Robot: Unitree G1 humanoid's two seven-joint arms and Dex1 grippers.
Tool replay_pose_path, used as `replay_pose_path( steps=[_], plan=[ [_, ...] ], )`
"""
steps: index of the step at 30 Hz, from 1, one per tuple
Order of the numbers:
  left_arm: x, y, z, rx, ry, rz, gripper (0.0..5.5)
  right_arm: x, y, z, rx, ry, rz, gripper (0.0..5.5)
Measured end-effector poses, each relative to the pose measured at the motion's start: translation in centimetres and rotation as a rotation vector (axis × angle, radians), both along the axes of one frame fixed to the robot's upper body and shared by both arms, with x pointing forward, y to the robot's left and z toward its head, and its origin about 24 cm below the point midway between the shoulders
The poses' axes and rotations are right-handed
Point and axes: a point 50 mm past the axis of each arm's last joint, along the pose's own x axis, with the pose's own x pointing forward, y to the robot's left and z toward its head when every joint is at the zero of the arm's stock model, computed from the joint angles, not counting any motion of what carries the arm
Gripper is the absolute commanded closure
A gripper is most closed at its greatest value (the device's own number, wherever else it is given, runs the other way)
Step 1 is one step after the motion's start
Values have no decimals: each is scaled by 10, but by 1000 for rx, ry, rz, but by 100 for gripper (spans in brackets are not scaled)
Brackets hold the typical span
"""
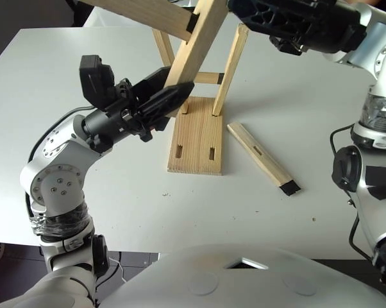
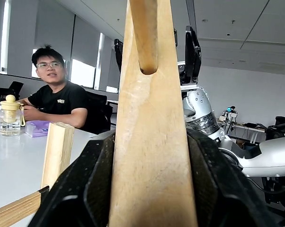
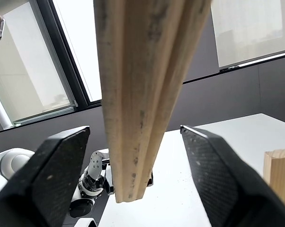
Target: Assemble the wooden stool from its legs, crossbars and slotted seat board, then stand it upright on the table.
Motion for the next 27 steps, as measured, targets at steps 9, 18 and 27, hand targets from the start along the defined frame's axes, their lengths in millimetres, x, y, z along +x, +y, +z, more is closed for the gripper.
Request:
replay_pose_path(
  steps=[9, 18, 27],
  plan=[
    [0, -8, -4, 22, -2, -54, 350, -10, 17, -4, -29, -18, 86, 196],
    [-1, -10, -4, 31, -11, -78, 350, -12, 18, -6, -16, 2, 117, 316],
    [-1, -10, -5, 29, -9, -85, 350, -11, 18, -6, -19, 6, 110, 343]
  ],
)
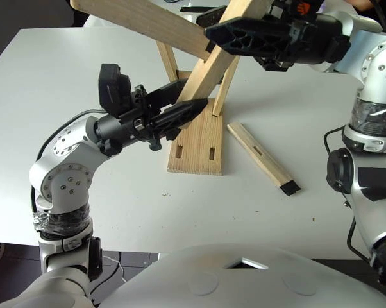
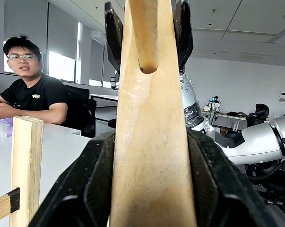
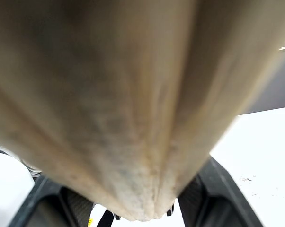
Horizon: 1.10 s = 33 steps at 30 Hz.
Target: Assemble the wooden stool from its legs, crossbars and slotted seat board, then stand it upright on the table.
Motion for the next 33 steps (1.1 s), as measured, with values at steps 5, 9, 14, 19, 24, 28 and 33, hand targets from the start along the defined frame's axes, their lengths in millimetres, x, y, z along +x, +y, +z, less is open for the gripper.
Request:
replay_pose_path(
  steps=[5, 9, 14, 19, 24, 28, 33],
  plan=[
    [1, 0, 0, 5, 4, 6, 350, 2, 0, -1, 2, 13, -1, 343],
    [5, -1, 0, 4, 8, 18, 314, 4, -1, 0, 6, -14, -26, 346],
    [13, 6, -9, 41, 68, 85, 260, 7, -15, -2, 24, -57, -137, 348],
    [11, 24, -41, 113, 185, 254, 260, 13, -25, -11, 5, -123, -262, 348],
    [13, 79, -63, 101, 283, 635, 260, 3, -27, -34, -107, -273, -327, 348],
    [16, 102, -68, -7, 315, 884, 260, -14, -28, -93, -270, -251, -331, 348],
    [18, 118, -89, -126, 429, 1195, 260, -21, -32, -115, -329, -220, -331, 348]
  ],
)
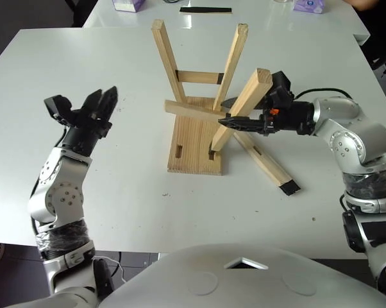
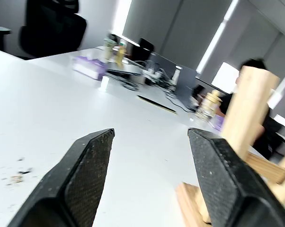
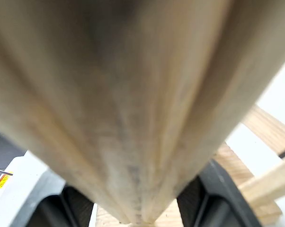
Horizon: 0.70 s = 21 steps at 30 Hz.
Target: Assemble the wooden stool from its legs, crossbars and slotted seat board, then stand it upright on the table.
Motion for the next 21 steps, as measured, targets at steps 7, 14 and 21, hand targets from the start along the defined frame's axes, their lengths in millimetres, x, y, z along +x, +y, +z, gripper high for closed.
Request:
replay_pose_path(
  steps=[7, 14, 21],
  plan=[
    [-1, -1, -13, -60, 19, 147, 260, 5, 0, -3, -15, 5, 48, 348],
    [3, -3, -16, -36, 17, 135, 260, 8, -2, -4, -13, 9, 69, 348],
    [3, -8, -21, -32, 17, 112, 260, 8, -1, -5, -9, 2, 74, 348]
  ],
)
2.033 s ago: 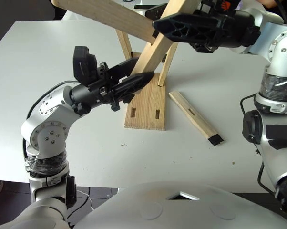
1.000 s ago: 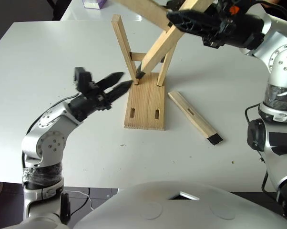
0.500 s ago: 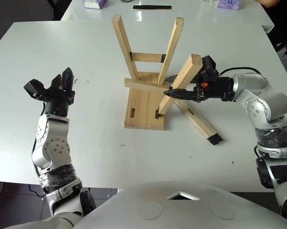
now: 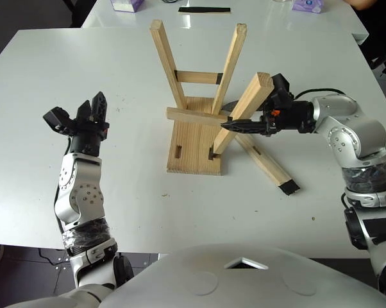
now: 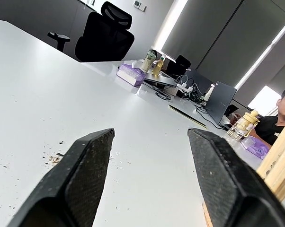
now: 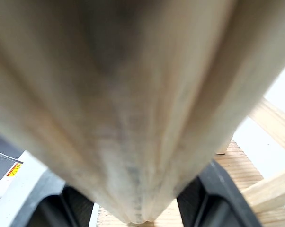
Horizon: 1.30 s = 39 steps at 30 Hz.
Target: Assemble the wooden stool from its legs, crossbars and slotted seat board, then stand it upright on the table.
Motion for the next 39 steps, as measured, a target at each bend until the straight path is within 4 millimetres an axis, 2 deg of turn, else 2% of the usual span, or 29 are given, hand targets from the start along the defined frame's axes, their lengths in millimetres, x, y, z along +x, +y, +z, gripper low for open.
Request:
replay_pose_path(
  steps=[11, 17, 21, 25, 31, 39],
  plan=[
    [5, -8, -6, 0, -6, -26, 260, -1, 3, -9, -2, 21, -13, 348],
    [3, -12, -9, -5, -1, -32, 260, 6, 2, -12, -27, -36, -37, 348],
    [-5, -18, -13, 4, 17, -50, 260, 6, 2, -11, -61, -53, -26, 348],
    [-11, -34, -17, -5, 23, -97, 260, 2, 12, -16, -112, -66, 3, 348],
    [-11, -55, -17, 4, 23, -164, 260, 2, 16, -23, -128, -82, 10, 349],
    [-14, -56, -22, 10, 50, -159, 260, 1, 19, -26, -127, -140, 1, 349]
  ],
)
